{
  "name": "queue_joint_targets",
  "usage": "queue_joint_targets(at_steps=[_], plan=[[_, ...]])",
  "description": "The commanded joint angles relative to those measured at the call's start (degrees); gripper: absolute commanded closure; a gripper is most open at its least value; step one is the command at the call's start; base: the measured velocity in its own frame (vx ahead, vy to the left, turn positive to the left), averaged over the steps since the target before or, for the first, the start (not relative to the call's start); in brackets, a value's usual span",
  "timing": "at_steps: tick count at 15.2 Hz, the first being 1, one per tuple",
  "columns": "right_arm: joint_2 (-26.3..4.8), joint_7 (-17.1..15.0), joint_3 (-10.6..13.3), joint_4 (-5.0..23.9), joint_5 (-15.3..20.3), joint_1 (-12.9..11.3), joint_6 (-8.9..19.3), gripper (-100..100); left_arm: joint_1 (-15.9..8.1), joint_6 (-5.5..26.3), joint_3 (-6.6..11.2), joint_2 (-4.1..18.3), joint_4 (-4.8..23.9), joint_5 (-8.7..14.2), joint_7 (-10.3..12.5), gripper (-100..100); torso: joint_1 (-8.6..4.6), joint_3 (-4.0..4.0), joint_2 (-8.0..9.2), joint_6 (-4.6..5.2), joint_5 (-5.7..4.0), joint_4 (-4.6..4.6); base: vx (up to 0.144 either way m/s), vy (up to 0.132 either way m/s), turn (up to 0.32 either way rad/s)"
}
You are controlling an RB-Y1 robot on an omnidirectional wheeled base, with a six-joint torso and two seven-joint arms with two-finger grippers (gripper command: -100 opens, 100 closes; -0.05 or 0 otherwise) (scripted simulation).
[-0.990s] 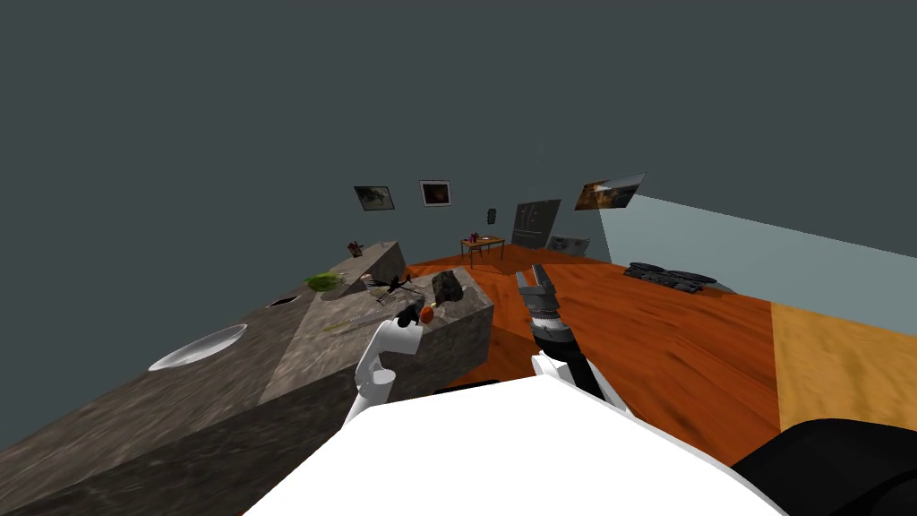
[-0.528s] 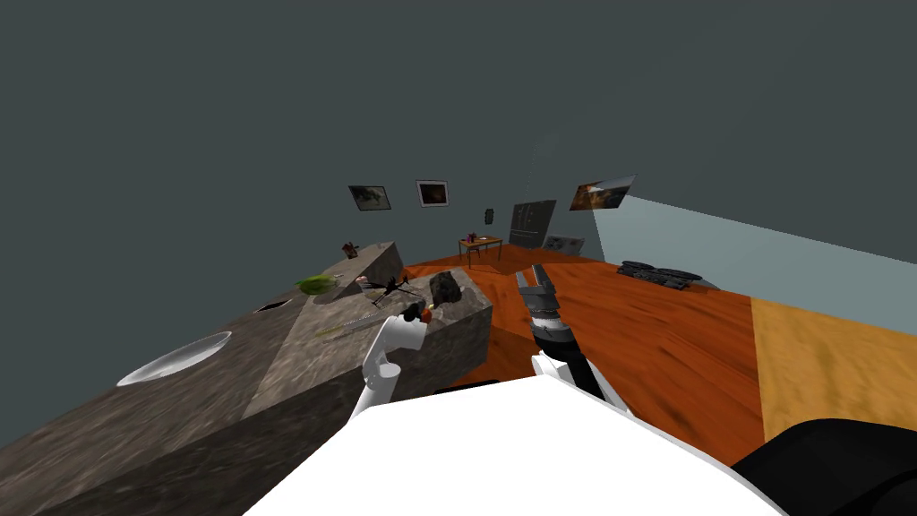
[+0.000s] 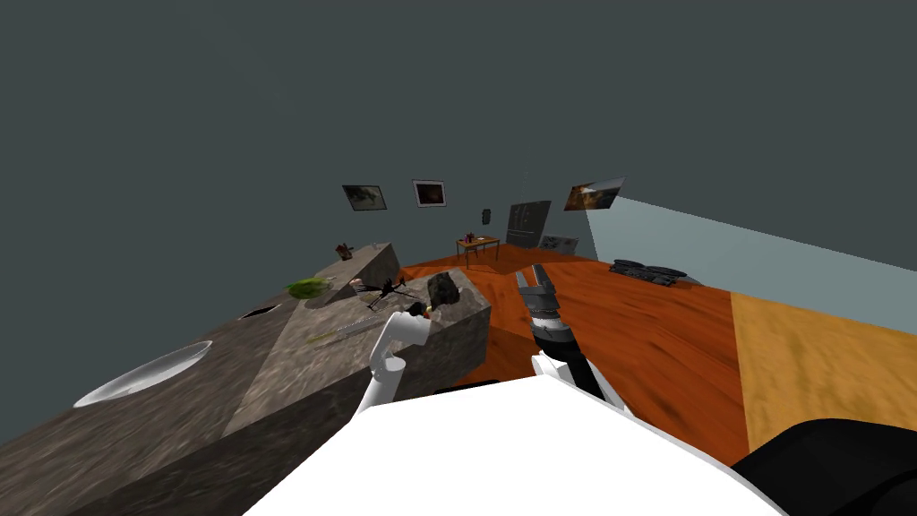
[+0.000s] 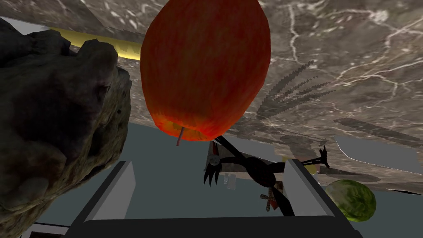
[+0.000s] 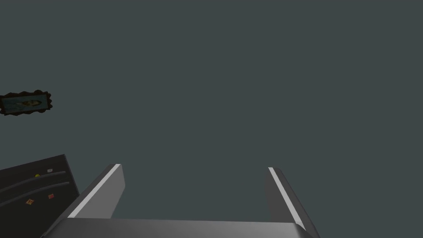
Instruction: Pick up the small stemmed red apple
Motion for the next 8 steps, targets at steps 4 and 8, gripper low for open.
queue_joint_targets(at_steps=[4,8], plan=[[0.0,0.0,0.0,0.0,0.0,0.0,0.0,0,-1.26,5.19,-0.65,-0.79,0.66,-0.7,-1.82,-100,0.01,0.01,0.01,-0.01,0.0,0.0,0.014,0.002,-0.04],[0.0,0.0,0.0,0.0,0.0,0.0,0.0,0,-2.41,9.14,-1.22,-1.77,1.27,-1.35,-3.34,-100,0.02,0.05,0.08,-0.01,0.0,0.02,-0.004,0.006,-0.023]])
